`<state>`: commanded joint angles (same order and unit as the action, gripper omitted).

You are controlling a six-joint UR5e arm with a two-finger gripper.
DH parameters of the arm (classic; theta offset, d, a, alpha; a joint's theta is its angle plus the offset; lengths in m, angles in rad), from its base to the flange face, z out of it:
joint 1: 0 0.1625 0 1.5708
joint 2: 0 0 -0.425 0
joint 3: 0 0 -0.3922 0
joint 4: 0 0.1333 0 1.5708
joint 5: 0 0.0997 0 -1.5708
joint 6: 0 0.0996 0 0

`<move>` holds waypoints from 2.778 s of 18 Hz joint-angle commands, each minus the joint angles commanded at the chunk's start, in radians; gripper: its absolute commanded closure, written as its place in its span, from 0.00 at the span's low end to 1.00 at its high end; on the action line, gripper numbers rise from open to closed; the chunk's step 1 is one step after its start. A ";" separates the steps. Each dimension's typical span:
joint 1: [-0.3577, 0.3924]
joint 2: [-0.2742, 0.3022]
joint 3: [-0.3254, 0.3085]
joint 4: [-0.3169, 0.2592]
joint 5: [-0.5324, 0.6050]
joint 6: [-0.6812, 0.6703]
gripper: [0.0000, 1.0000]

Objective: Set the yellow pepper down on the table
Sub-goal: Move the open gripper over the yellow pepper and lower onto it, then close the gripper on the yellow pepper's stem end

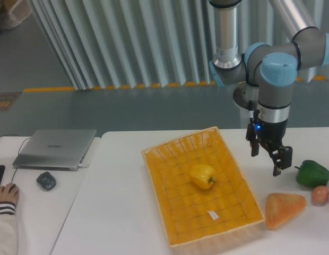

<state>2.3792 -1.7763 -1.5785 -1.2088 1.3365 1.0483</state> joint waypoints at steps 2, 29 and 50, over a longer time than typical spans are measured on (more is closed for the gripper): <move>0.000 -0.002 0.002 0.006 -0.017 -0.057 0.00; -0.354 -0.107 0.015 0.091 0.283 -0.106 0.00; -0.425 -0.144 -0.038 -0.035 0.366 0.486 0.00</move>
<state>1.9543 -1.9205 -1.6168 -1.2441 1.7027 1.5340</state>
